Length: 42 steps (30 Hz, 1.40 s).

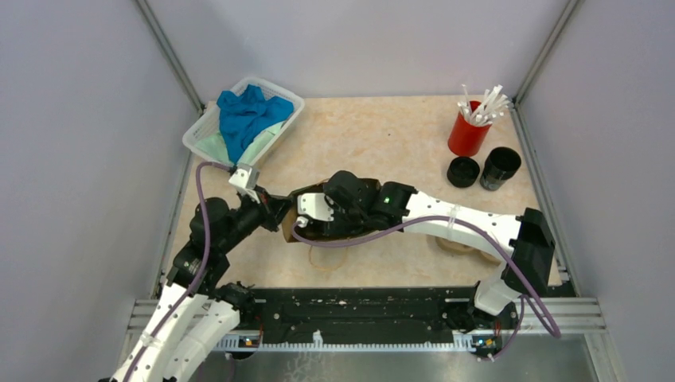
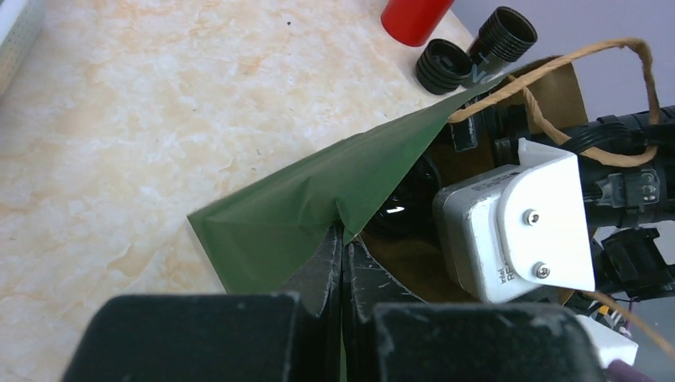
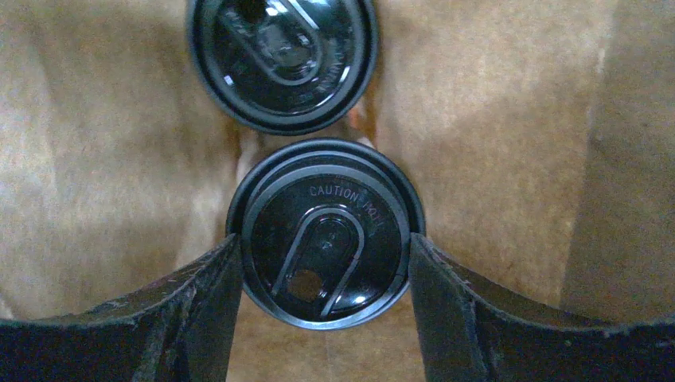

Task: Pack the takeout coffee
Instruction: Place the coffee cup on the cup tray.

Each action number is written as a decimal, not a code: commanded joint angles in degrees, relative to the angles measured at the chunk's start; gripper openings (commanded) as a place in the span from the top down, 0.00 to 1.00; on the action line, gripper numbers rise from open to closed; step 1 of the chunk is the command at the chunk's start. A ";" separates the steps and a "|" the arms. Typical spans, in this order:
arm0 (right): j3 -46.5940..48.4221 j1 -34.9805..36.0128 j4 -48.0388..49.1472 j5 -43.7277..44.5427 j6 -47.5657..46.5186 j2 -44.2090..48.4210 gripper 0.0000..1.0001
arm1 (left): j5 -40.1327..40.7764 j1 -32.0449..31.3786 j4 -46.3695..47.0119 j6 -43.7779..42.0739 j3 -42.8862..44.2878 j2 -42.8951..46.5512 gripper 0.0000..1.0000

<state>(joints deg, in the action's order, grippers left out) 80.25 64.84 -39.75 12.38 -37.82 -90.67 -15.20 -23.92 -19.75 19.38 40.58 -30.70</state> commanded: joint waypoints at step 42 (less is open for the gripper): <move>-5.53 -2.74 8.57 2.78 4.12 4.33 0.96 | 1.33 -0.16 21.99 -7.76 -9.19 -1.37 1.00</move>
<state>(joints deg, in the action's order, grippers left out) 75.40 60.58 -31.24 17.12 -37.80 -90.13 -11.60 -23.99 0.01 11.94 32.56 -34.26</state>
